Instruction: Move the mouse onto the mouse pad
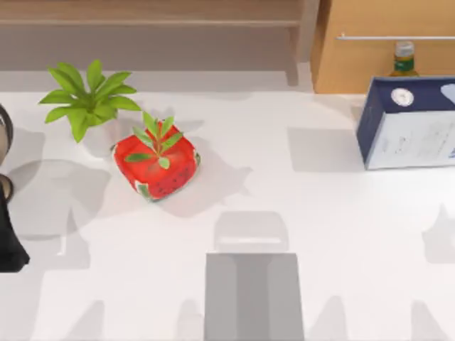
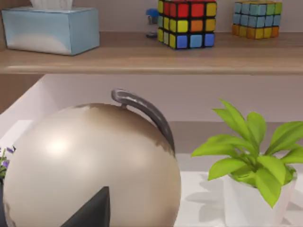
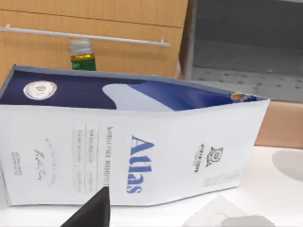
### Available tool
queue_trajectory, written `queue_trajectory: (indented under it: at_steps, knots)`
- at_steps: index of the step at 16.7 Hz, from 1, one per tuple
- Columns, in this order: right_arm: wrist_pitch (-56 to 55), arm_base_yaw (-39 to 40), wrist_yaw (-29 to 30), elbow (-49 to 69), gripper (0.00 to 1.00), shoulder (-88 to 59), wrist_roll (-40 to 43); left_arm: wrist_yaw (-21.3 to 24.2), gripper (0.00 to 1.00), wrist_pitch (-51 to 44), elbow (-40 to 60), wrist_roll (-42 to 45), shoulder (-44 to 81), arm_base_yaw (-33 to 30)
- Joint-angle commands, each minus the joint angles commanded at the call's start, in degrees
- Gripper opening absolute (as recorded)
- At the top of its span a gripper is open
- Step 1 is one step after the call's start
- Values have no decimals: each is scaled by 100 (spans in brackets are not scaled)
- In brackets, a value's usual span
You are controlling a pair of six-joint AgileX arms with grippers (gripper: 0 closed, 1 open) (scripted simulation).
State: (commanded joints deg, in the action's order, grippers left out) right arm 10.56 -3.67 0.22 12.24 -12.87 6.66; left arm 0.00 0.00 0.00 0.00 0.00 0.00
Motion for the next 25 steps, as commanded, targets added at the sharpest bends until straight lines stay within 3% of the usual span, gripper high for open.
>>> queue_trajectory:
  at_steps: [13, 18, 25]
  knots:
    - [4445, -1289, 13, 4636, 100, -7139, 2705, 0, 100, 0, 0, 0, 0, 0]
    - [5122, -1480, -8, 5407, 100, -8137, 3153, 0, 100, 0, 0, 0, 0, 0]
    - [5035, -1494, -8, 5329, 100, -8158, 3183, 0, 100, 0, 0, 0, 0, 0]
